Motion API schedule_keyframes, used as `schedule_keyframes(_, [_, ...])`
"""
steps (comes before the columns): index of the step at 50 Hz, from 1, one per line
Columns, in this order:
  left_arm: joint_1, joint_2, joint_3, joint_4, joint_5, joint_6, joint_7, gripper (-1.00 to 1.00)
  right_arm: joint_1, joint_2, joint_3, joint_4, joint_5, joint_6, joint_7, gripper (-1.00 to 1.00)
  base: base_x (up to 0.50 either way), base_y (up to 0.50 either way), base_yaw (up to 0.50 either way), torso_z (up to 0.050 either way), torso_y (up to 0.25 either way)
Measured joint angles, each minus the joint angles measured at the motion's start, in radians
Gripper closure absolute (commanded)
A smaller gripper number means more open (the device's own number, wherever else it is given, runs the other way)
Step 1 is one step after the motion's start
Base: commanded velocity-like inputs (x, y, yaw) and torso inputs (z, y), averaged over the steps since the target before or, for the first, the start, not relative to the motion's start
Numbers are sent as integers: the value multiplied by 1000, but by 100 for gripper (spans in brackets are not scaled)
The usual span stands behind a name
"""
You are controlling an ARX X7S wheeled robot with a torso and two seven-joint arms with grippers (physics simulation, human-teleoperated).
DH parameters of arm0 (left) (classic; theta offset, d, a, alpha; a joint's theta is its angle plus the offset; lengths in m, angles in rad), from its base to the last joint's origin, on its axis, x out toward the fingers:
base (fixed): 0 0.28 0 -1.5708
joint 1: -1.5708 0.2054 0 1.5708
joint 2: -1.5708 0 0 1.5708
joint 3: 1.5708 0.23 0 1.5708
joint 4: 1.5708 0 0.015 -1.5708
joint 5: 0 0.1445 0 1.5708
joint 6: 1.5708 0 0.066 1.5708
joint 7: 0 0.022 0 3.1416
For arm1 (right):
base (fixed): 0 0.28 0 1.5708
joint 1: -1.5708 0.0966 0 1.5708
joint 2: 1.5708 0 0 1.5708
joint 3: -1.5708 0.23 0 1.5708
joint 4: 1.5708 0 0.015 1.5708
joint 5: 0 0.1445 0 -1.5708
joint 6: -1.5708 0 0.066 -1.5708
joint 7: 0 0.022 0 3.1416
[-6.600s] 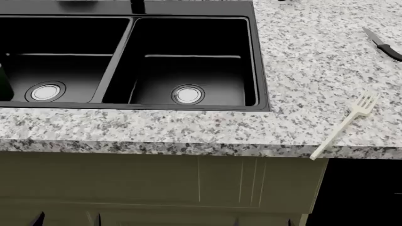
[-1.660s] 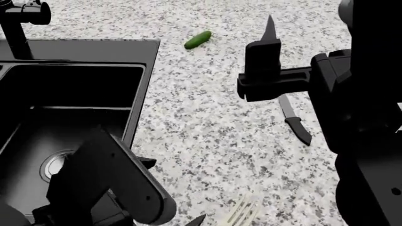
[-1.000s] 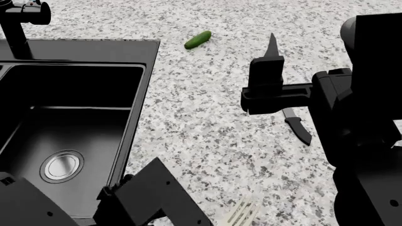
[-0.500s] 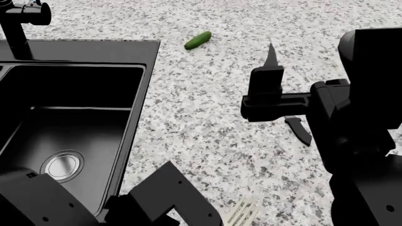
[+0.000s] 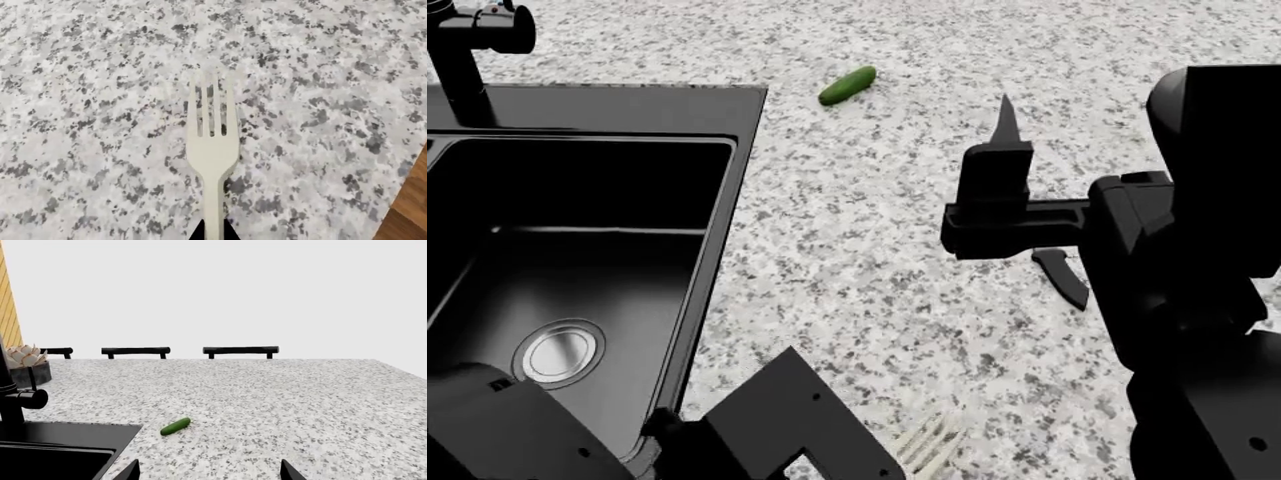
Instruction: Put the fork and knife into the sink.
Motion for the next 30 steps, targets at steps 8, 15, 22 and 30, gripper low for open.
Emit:
schedule_keyframes(8, [-93,-9,-12,103,-52,42,-126,100,6,1,-2,-3,6,4,5,-100,0,0,0,0,0])
schedule_keyframes(15, [-227,-27,-57,161,-78,70,-205,100,8,2,-6,1,10,1,9,-100,0,0,0,0,0])
schedule_keyframes(22, [-346,-57,-98,159,-31,56,-213,100,7,3,-10,6,13,-7,10,-100,0,0,0,0,0])
schedule_keyframes(30, [-409,-118,-101,71,210,42,-38,100,5,5,-11,8,19,-12,12,-100,0,0,0,0,0])
